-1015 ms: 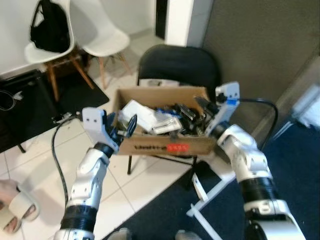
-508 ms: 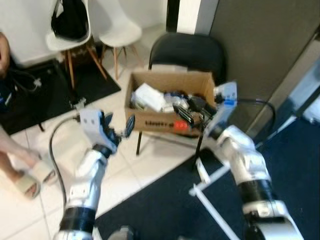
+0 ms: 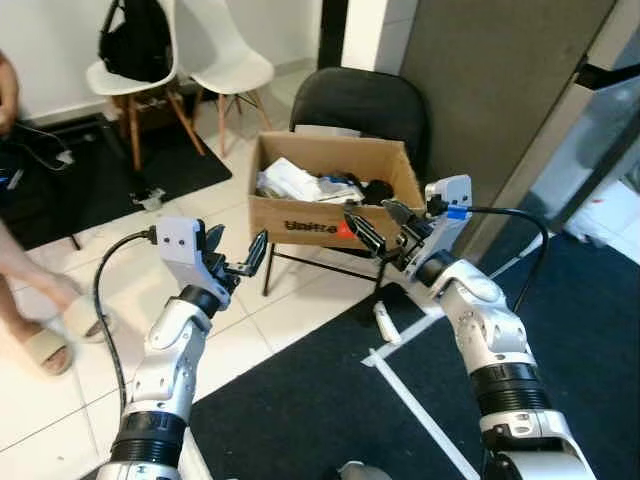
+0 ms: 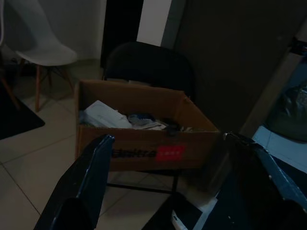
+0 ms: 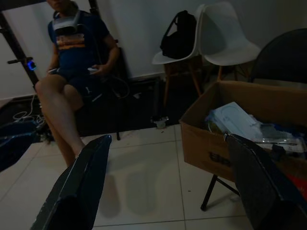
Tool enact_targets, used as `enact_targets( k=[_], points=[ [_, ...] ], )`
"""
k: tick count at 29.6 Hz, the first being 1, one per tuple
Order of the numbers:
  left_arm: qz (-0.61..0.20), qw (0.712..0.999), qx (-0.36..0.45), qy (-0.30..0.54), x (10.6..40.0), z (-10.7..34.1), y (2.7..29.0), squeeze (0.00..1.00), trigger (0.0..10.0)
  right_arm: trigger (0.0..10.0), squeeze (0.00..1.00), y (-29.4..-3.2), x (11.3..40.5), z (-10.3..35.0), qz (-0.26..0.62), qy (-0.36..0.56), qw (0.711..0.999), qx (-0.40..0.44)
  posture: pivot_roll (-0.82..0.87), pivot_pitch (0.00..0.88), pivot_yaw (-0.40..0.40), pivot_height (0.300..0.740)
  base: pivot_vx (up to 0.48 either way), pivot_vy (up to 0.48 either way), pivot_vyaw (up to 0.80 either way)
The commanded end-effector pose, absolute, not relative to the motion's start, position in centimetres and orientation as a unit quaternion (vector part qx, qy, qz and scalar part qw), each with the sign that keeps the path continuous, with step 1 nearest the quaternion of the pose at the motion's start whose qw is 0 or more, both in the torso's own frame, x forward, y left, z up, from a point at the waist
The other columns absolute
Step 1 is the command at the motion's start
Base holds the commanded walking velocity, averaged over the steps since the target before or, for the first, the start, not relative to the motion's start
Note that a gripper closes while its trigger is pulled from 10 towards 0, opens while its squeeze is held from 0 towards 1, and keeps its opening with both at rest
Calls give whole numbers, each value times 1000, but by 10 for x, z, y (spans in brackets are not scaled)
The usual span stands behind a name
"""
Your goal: Picking trash to rubbish bin
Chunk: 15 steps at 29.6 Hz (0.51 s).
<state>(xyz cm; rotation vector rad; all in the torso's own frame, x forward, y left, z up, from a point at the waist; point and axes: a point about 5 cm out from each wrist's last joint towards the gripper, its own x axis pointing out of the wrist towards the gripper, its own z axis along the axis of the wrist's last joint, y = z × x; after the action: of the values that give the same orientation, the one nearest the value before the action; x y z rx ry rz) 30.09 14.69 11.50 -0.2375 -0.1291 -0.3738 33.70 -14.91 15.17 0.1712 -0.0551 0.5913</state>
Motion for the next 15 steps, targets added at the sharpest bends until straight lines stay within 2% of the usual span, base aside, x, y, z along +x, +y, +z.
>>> enact_targets(
  k=[1, 3, 15],
  points=[
    [-194, 972, -119, -61, 301, 114, 143, 0, 10000, 10000, 0, -150, 336, 151, 295, -26, 953, 69, -54, 0, -28, 740, 0, 0, 0],
    [-194, 972, -120, -61, 301, 114, 143, 0, 10000, 10000, 0, -149, 336, 151, 299, -28, 952, 67, -54, 0, -28, 740, 0, 0, 0],
    [-196, 971, -121, -61, 301, 114, 143, 0, 10000, 10000, 0, -148, 334, 150, 310, -31, 948, 59, -54, 0, -28, 740, 0, 0, 781]
  ],
)
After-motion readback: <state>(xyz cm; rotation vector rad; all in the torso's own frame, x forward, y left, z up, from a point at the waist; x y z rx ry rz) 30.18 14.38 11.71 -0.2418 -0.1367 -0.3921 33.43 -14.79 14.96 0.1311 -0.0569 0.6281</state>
